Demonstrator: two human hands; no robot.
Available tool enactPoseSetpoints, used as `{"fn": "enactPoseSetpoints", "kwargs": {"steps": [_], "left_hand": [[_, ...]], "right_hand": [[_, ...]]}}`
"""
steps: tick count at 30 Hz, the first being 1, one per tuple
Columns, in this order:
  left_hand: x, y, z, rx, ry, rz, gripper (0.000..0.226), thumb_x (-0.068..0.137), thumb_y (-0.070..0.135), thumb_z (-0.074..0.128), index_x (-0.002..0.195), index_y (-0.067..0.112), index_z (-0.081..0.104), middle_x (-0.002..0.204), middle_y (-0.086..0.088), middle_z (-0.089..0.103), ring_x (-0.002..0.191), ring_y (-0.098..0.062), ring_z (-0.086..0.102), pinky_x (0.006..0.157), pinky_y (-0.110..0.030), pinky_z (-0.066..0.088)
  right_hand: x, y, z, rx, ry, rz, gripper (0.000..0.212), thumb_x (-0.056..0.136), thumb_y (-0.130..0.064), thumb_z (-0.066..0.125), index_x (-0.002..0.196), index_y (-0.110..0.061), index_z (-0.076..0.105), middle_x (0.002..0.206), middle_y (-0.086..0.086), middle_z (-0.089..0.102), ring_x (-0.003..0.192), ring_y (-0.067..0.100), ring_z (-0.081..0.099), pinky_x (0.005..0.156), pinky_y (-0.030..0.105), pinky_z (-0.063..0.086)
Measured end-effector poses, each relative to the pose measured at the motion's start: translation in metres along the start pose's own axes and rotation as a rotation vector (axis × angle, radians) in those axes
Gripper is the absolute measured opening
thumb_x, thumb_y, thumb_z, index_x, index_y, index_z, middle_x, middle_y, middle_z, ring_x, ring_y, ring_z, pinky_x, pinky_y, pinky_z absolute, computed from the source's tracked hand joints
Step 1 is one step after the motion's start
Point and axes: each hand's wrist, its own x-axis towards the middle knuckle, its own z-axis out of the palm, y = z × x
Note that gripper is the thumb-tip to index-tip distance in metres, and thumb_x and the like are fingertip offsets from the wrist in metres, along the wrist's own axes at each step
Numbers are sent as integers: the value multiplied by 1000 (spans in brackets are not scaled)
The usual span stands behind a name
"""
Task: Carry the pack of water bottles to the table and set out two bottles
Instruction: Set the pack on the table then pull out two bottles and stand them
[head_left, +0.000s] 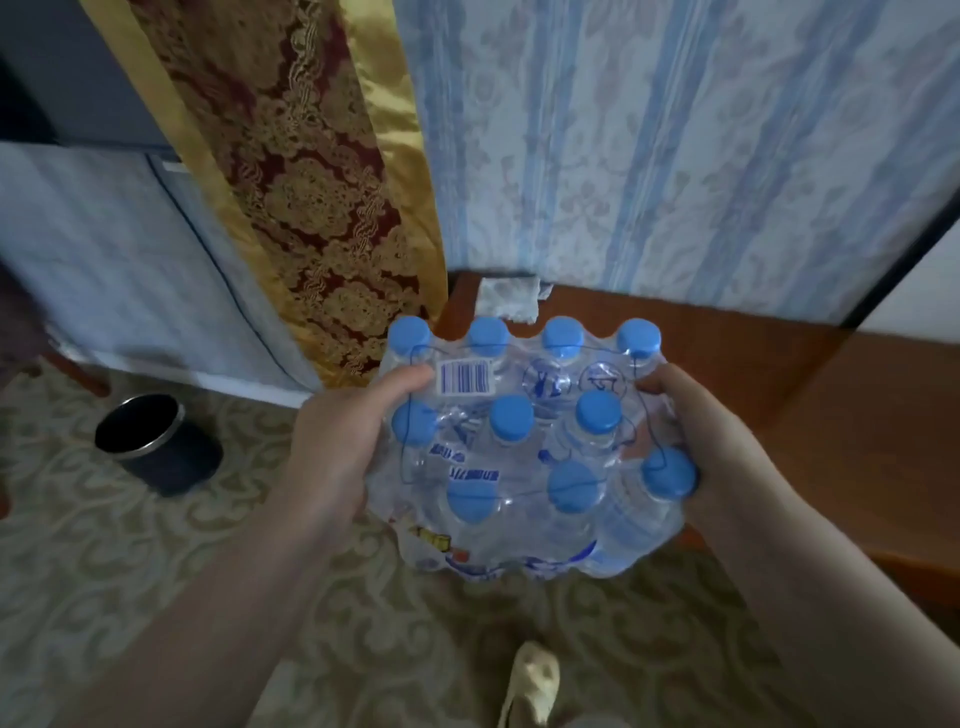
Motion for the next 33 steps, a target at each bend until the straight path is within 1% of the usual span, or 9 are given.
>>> {"fn": "enactPoseSetpoints", "kwargs": {"steps": [2, 4, 6, 8, 13, 17, 21, 25, 33], "left_hand": [[26, 15, 18, 10, 8, 10, 81, 36, 47, 93, 98, -2, 76, 98, -27, 75, 89, -45, 72, 83, -64, 55], [49, 27, 35, 32, 2, 16, 60, 42, 44, 92, 85, 5, 79, 82, -18, 79, 69, -33, 77, 62, -48, 63], [71, 38, 48, 40, -12, 13, 50, 40, 44, 90, 75, 10, 78, 73, -11, 79, 57, -24, 75, 53, -39, 61], [95, 47, 58, 47, -33, -1, 56, 34, 47, 88, 76, 11, 78, 74, -11, 80, 62, -27, 76, 65, -45, 62], [158, 63, 78, 90, -98, -46, 62, 39, 47, 90, 88, 11, 80, 84, -11, 80, 75, -30, 78, 78, -51, 61], [200, 69, 85, 101, -178, -116, 63, 43, 46, 90, 95, 11, 79, 93, -14, 80, 84, -35, 76, 86, -60, 57], [239, 75, 90, 108, -186, -147, 48, 50, 38, 91, 86, 9, 80, 81, -13, 80, 73, -32, 77, 80, -58, 59], [273, 77, 99, 125, -232, -177, 59, 41, 43, 91, 89, 9, 80, 83, -12, 80, 75, -33, 77, 81, -56, 60], [299, 67, 124, 272, -166, -188, 61, 38, 49, 88, 83, 9, 77, 72, -7, 80, 66, -28, 77, 74, -47, 63]], "right_hand": [[24, -22, 6, 0, -2, -12, 85, 40, -37, 76, 118, -5, 65, 100, 23, 68, 82, 34, 61, 91, 61, 49], [48, -43, 14, -13, 36, -10, 82, 38, -37, 75, 113, -5, 67, 92, 19, 62, 79, 32, 58, 85, 53, 53], [67, -62, 21, -16, 35, -16, 68, 37, -37, 74, 97, -7, 68, 82, 16, 59, 71, 30, 57, 75, 45, 53], [86, -74, 28, -11, 35, -23, 59, 38, -37, 75, 90, -10, 68, 74, 14, 58, 65, 28, 55, 69, 40, 49], [130, -87, 44, 9, 90, 48, 75, 42, -37, 75, 109, -6, 67, 94, 18, 58, 81, 31, 53, 76, 44, 47], [159, -96, 63, -34, 161, 59, 68, 37, -37, 74, 97, -8, 66, 88, 19, 58, 73, 29, 54, 72, 42, 50], [186, -102, 81, -43, 248, 71, 77, 33, -36, 74, 102, -3, 66, 82, 19, 61, 63, 27, 58, 71, 39, 56], [208, -100, 95, -12, 292, 57, 64, 34, -36, 74, 88, -2, 67, 68, 17, 58, 68, 30, 53, 71, 39, 50], [241, -91, 90, -13, 329, 135, 71, 35, -35, 75, 96, -1, 69, 83, 21, 66, 69, 30, 62, 75, 45, 57]]}}
